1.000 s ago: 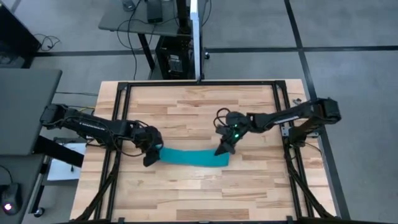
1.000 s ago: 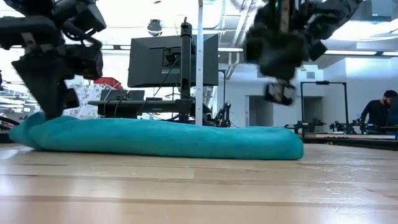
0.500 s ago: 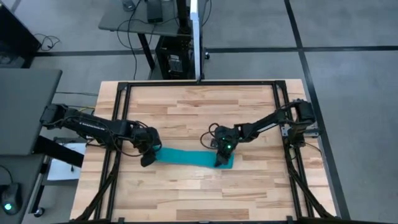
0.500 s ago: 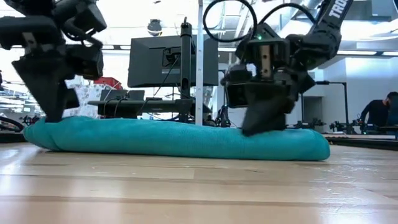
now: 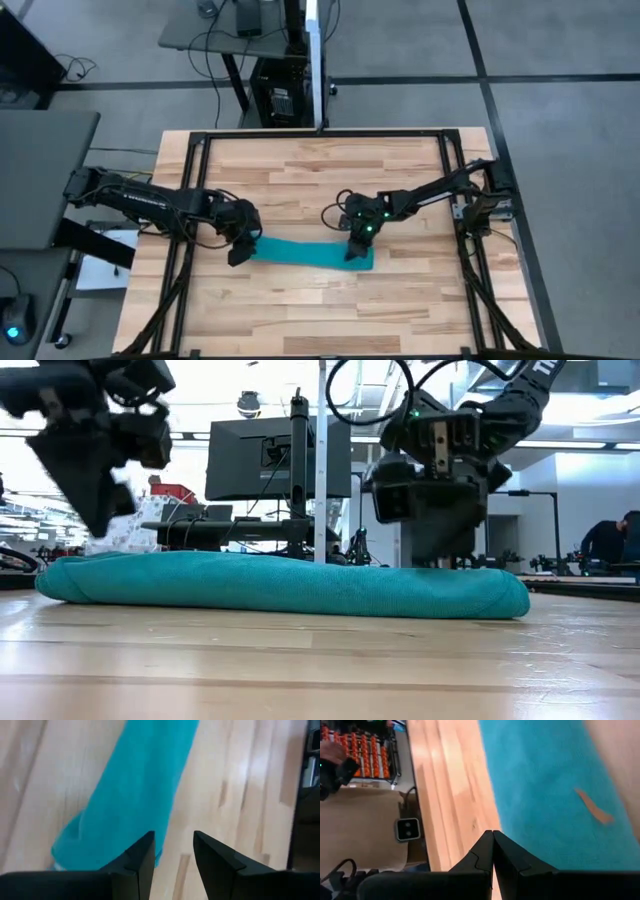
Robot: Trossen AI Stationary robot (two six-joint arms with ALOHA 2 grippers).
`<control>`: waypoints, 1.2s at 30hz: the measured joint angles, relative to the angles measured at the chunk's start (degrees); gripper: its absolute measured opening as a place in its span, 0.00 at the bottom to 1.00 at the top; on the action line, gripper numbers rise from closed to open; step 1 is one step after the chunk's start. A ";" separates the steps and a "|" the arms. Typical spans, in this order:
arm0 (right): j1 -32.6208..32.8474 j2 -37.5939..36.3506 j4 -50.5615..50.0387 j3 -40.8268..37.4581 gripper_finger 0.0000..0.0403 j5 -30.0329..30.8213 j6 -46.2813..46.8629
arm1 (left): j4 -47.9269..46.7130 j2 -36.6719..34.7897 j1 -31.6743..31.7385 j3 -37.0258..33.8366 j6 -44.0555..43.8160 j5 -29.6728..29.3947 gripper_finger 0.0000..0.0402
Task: Roll towel
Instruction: Roll the blue towel, then return to Home Position
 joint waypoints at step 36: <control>31.74 -63.64 3.23 -23.52 0.00 75.34 -16.40 | 3.06 -24.28 4.37 4.74 5.07 -15.66 0.08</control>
